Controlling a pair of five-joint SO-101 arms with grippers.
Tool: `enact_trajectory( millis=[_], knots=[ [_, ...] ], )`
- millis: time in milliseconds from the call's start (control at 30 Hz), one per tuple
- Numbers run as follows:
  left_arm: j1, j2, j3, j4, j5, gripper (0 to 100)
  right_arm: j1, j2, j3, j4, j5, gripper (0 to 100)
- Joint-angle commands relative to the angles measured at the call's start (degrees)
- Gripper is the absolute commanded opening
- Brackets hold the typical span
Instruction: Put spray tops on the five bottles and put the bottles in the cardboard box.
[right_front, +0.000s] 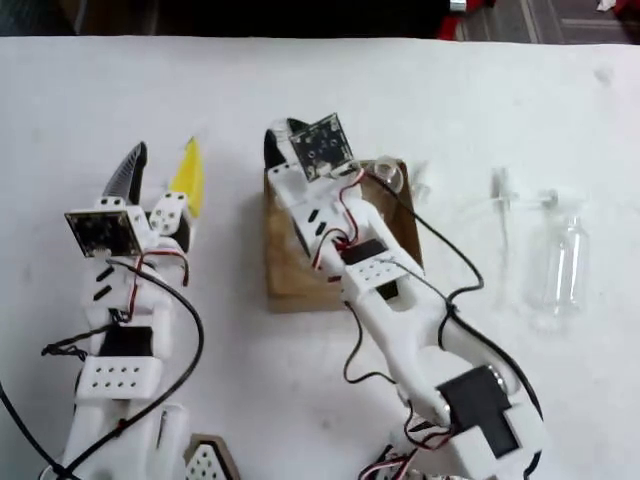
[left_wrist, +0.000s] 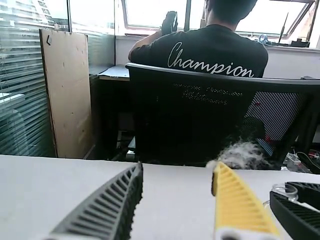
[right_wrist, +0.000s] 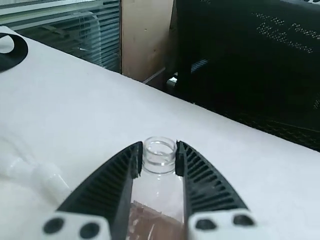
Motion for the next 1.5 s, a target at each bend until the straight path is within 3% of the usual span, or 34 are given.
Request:
enact_trajectory(
  millis=[0, 500, 833, 1033, 1467],
  knots=[
    [-0.2, -1.1, -1.8, -1.6, 0.6, 21, 0.1, 1.6, -0.6, -2.0, 0.5, 1.5],
    [-0.2, -1.0, -1.8, -1.6, 0.6, 21, 0.3, 10.5, -1.0, -10.2, 0.5, 1.5],
    [-0.2, -1.0, -1.8, -1.6, 0.6, 21, 0.0, 10.4, 0.4, -10.2, 0.5, 2.0],
    [-0.2, -1.0, -1.8, -1.6, 0.6, 21, 0.0, 8.3, 1.1, -8.8, 0.5, 12.9],
    [-0.2, -1.0, -1.8, -1.6, 0.6, 21, 0.0, 1.2, 2.4, -2.4, 0.1, 13.1]
  ],
)
